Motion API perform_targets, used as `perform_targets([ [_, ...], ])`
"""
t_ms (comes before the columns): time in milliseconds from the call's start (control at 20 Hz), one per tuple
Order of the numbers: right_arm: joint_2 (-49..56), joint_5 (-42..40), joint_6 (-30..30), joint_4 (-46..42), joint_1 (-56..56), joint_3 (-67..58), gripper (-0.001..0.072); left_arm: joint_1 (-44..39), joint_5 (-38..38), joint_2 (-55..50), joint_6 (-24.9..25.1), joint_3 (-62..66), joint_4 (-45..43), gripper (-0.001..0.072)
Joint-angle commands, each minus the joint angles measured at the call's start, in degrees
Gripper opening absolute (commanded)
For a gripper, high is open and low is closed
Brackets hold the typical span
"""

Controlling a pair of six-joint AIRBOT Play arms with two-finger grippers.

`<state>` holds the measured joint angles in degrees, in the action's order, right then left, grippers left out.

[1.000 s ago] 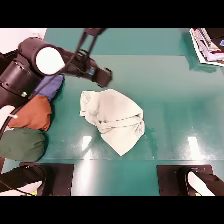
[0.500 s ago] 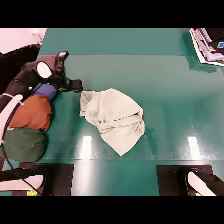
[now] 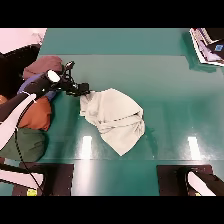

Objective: Fold the shirts.

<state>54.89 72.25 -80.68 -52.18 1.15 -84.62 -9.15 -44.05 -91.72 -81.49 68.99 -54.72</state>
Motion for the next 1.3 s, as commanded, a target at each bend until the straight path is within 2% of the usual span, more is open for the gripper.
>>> perform_targets([
  [0, -2.03, -2.05, -0.04, -0.09, 0.02, 6.12, 0.0018, 0.17, 2.01, -0.52, 1.03, 0.46, 1.73, 0.0031],
  [150, -5.46, -0.76, -0.68, -4.57, 0.52, 14.67, 0.0019, 2.14, -0.57, 2.23, 0.96, 4.33, -1.05, 0.0025],
  [300, -8.37, 3.8, -4.74, -12.61, -0.5, 27.41, 0.0019, 4.15, -1.68, 8.28, 1.03, 8.28, -5.73, 0.0025],
  [350, -8.68, 3.87, -4.81, -11.69, -1.14, 32.3, 0.0052, 4.2, -1.88, 9.84, 1.03, 9.03, -7.63, 0.0025],
  [400, -8.22, 3.32, -4.79, -9.68, -2.08, 37.42, 0.0295, 4.17, -2.03, 11.15, 1.03, 9.4, -9.42, 0.0026],
  [450, -7.06, 2.43, -4.79, -6.91, -3.58, 41.88, 0.0421, 4.17, -2.1, 12.0, 1.01, 9.4, -9.68, 0.0025],
  [650, 1.84, -10.88, -3.19, 3.32, -14.93, 53.0, 0.0417, 4.17, -5.99, 12.0, 1.01, 9.33, -9.66, 0.0025],
  [800, 9.86, -21.0, -3.21, 5.77, -25.2, 51.04, 0.0416, 4.17, -7.04, 11.96, 1.01, 9.33, -10.27, 0.0026],
  [900, 15.21, -24.55, -3.26, 6.01, -29.44, 47.12, 0.0416, 4.17, -7.19, 11.96, 1.01, 9.33, -10.27, 0.0025],
  [1100, 24.68, -25.73, -3.28, 6.1, -31.67, 38.62, 0.0406, 4.17, -7.26, 11.96, 1.01, 9.33, -10.8, 0.0026],
  [1150, 26.58, -25.57, -3.26, 6.05, -31.67, 37.0, 0.0381, 4.17, -7.37, 11.96, 1.01, 9.33, -10.99, 0.0026],
  [1250, 29.29, -24.48, -3.23, 5.25, -31.67, 34.25, 0.0133, 4.17, -7.48, 11.98, 1.01, 9.33, -11.04, 0.0025],
])
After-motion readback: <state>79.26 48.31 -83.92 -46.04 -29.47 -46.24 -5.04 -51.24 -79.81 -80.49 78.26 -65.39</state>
